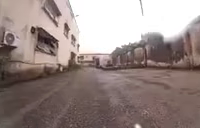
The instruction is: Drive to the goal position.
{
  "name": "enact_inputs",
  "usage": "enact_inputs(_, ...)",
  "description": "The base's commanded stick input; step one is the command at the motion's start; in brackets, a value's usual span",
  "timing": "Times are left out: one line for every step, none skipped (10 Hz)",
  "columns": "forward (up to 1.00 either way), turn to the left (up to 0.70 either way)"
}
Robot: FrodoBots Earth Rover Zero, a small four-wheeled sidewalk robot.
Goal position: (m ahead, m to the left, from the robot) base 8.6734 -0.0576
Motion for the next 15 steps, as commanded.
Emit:
enact_inputs(0.7, 0.18)
enact_inputs(0.7, 0.18)
enact_inputs(0.7, 0.18)
enact_inputs(0.7, 0.18)
enact_inputs(0.7, 0.18)
enact_inputs(0.7, 0.18)
enact_inputs(0.7, 0.18)
enact_inputs(0.7, 0.18)
enact_inputs(0.7, 0.18)
enact_inputs(0.7, 0.18)
enact_inputs(0.7, 0.18)
enact_inputs(0.7, 0.1)
enact_inputs(0.7, -0.15)
enact_inputs(0.7, -0.17)
enact_inputs(0.7, -0.17)
